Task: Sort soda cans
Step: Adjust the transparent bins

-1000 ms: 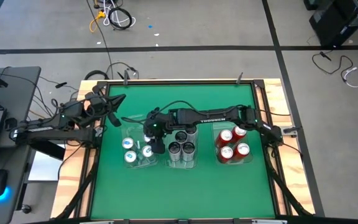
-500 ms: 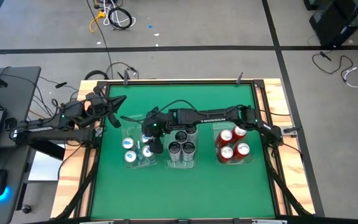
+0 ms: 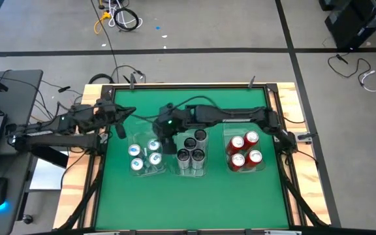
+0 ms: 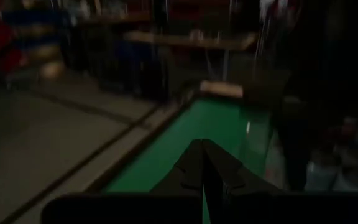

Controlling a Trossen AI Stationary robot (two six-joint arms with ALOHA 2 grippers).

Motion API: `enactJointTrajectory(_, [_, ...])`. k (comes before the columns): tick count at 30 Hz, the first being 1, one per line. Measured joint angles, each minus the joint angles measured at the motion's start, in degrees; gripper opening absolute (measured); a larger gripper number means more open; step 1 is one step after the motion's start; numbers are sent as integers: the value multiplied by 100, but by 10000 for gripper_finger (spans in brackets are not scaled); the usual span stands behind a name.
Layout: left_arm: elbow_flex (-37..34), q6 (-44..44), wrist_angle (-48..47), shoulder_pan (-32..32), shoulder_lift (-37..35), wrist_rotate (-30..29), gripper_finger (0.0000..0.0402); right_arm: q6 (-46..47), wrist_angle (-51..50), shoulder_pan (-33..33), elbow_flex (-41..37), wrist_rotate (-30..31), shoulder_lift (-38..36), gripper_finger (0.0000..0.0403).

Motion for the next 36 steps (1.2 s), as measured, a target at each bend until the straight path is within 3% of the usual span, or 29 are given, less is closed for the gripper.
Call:
enactJointTrajectory(5, [599, -300, -1207, 2, 849, 36, 1, -447, -831, -36, 15, 590, -727, 123])
enactJointTrajectory(9, [851, -373, -1818, 2, 1746, 624, 1, -592, -1566, -122, 20, 854, -1270, 16])
enactJointTrajectory(11, [907, -381, -2018, 2, 2187, 797, 0, -540, -1941, -193, 20, 931, -1481, 14])
enactJointTrajectory(15, [963, -347, -2118, 152, 2938, 593, 0, -309, -2634, -341, 15, 1130, -1787, 6])
enactJointTrajectory(18, [963, -309, -1937, 409, 3412, 335, 0, -265, -2773, -392, -171, 1227, -2042, 3])
enactJointTrajectory(22, [963, -121, -1625, 690, 3899, 422, 0, -157, -2768, -406, -631, 1263, -2435, 1])
enactJointTrajectory(36, [971, 288, -508, 1185, 4800, 1308, 0, 553, -1637, -528, -3521, 1269, -4038, 0])
